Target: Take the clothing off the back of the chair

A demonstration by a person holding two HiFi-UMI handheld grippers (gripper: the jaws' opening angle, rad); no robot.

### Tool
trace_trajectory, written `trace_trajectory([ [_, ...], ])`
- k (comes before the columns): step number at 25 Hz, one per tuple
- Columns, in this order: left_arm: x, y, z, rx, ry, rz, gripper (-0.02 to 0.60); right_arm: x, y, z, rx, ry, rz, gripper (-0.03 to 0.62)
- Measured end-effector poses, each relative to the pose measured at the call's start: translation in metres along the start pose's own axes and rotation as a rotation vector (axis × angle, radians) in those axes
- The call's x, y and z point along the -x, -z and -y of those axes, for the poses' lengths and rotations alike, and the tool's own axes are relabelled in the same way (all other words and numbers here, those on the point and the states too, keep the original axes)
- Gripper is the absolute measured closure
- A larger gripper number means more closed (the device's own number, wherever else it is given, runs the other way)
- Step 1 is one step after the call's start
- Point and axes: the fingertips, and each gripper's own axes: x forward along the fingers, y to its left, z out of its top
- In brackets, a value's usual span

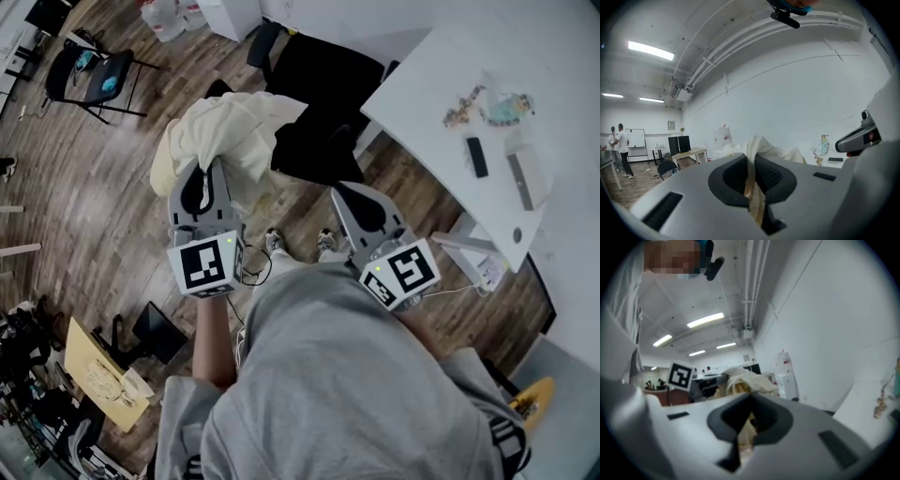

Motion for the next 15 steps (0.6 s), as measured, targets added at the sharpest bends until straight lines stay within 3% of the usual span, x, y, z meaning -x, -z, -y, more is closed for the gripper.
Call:
trace_trajectory([
  [15,0.032,-0.030,0.008,0.000,-0.113,0.051,0.535,0.011,0.003,0.001,0.025,-0.122,-0.027,0.560],
])
